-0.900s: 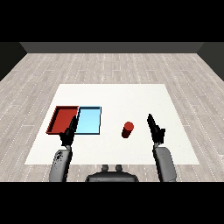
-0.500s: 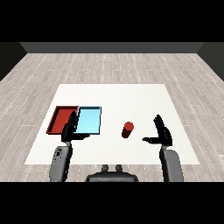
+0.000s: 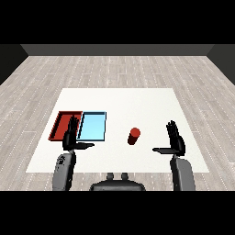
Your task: Pick the red can and put it in the red box
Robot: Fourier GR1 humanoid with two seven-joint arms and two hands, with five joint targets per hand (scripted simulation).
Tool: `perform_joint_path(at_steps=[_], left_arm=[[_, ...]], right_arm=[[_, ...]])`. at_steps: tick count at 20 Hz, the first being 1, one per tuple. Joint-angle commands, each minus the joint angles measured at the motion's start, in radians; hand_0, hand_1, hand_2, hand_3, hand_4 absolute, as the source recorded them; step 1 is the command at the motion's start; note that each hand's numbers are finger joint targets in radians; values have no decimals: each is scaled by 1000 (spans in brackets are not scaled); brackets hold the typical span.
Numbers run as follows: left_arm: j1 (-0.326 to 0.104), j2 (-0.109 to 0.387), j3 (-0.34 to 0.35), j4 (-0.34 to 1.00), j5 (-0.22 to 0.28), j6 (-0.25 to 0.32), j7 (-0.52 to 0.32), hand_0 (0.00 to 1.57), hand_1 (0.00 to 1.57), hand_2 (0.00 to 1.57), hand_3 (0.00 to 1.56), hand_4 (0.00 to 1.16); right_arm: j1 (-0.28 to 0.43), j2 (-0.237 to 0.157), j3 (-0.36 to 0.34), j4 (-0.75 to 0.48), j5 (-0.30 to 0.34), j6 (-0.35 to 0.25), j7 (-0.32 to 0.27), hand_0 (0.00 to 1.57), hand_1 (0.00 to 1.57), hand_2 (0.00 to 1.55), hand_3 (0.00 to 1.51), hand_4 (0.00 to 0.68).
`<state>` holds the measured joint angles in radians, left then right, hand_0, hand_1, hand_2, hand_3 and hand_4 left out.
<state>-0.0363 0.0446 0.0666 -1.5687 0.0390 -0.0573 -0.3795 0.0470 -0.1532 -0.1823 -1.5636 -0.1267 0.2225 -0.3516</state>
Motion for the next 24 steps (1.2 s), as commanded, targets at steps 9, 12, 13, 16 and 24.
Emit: perform_joint_path(at_steps=[9, 12, 13, 16, 24], left_arm=[[-19, 2, 27, 46, 41, -23, -70, 0, 0, 0, 0, 0], [2, -4, -3, -5, 20, -4, -31, 0, 0, 0, 0, 0], [0, -43, -70, -2, -10, 49, -56, 0, 0, 0, 0, 0], [3, -39, -34, -21, 10, 32, -37, 0, 0, 0, 0, 0], [29, -5, -20, -18, 39, -20, -54, 0, 0, 0, 0, 0]], right_arm=[[18, 19, 8, -3, -19, 55, 4, 0, 0, 0, 0, 0], [-4, 52, 33, 48, 6, 39, -28, 0, 0, 0, 0, 0], [-63, 14, 2, 63, -34, 58, 24, 0, 0, 0, 0, 0], [-61, 65, 41, 55, -10, 2, 74, 0, 0, 0, 0, 0], [-180, 104, 86, 206, 41, -30, 38, 0, 0, 0, 0, 0]])
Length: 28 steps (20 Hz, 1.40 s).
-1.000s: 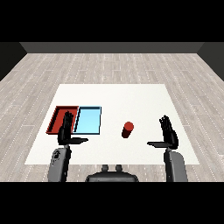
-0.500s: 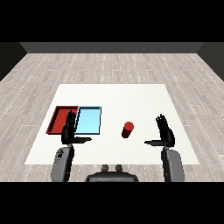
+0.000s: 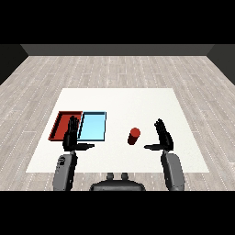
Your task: Pick the red can and put it in the red box
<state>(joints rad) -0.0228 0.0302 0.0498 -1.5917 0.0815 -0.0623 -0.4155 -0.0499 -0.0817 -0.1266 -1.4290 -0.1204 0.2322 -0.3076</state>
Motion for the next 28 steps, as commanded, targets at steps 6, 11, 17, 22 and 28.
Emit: perform_joint_path(at_steps=[6, 11, 17, 22, 28], left_arm=[[15, -2, -16, -111, 16, 15, 100, 0, 0, 0, 0, 0], [-2, 27, 31, -11, 24, -10, 20, 0, 0, 0, 0, 0], [56, 5, 7, -31, 25, -17, -18, 0, 0, 0, 0, 0], [-10, 15, 12, -19, 14, 4, 25, 0, 0, 0, 0, 0], [-42, 16, 27, 77, 18, -8, -26, 0, 0, 0, 0, 0]], right_arm=[[-103, 60, 42, 174, 24, -32, -45, 0, 0, 0, 0, 0], [-101, 80, 81, 99, -24, -79, 49, 0, 0, 0, 0, 0], [-184, 61, 48, 342, -31, -18, -76, 0, 0, 0, 0, 0], [-148, 81, 95, 326, -26, -55, -91, 0, 0, 0, 0, 0], [-190, 81, 94, 351, -56, -58, -62, 0, 0, 0, 0, 0]])
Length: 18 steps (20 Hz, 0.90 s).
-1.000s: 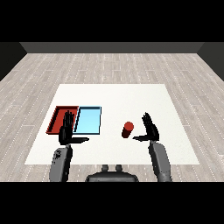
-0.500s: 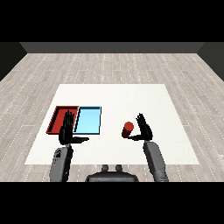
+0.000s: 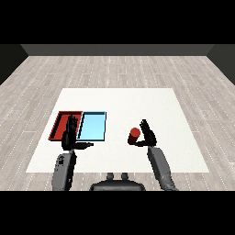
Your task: Pick the red can and put it in the red box
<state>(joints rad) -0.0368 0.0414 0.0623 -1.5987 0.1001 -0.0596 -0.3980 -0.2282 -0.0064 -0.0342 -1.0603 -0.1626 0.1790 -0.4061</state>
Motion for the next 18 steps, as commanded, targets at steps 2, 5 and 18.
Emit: perform_joint_path(at_steps=[2, 5, 18], left_arm=[[11, 1, 0, -19, 5, 3, 16, 0, 0, 0, 0, 0], [80, -38, -63, -66, -59, 39, -19, 0, 0, 0, 0, 0], [-2, 15, -3, -84, 0, 16, 73, 0, 0, 0, 0, 0]], right_arm=[[-8, -23, -22, 41, -27, 46, -2, 0, 0, 0, 0, 0], [-109, 6, 4, 130, -25, -20, -20, 0, 0, 0, 0, 0], [-101, 6, 138, 118, -114, -85, -3, 0, 0, 0, 0, 0]])
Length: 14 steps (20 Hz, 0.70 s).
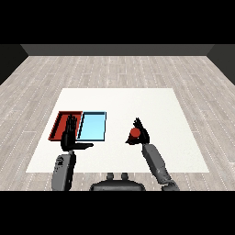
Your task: Pick the red can and put it in the red box
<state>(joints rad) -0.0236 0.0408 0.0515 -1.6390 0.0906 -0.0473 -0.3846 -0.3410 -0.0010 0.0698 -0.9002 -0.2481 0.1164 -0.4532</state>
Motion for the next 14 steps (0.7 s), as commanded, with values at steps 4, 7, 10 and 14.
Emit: perform_joint_path(at_steps=[4, 7, 10, 14], left_arm=[[-3, 10, 12, 16, 4, -10, 2, 0, 0, 0, 0, 0], [-67, 18, 35, 70, 28, -19, -5, 0, 0, 0, 0, 0], [25, -10, -2, 22, -13, 1, -44, 0, 0, 0, 0, 0], [74, -18, -8, 23, -15, -6, -89, 0, 0, 0, 0, 0]], right_arm=[[-55, 1, 33, 78, -39, -26, -28, 0, 0, 0, 0, 0], [-85, 1, 9, 211, -6, -17, -92, 0, 0, 0, 0, 0], [-138, 1, 15, 196, 4, -114, -24, 0, 0, 0, 0, 0], [-123, 1, 54, 216, -21, -237, -75, 1262, 1262, 1324, 1280, 269]])
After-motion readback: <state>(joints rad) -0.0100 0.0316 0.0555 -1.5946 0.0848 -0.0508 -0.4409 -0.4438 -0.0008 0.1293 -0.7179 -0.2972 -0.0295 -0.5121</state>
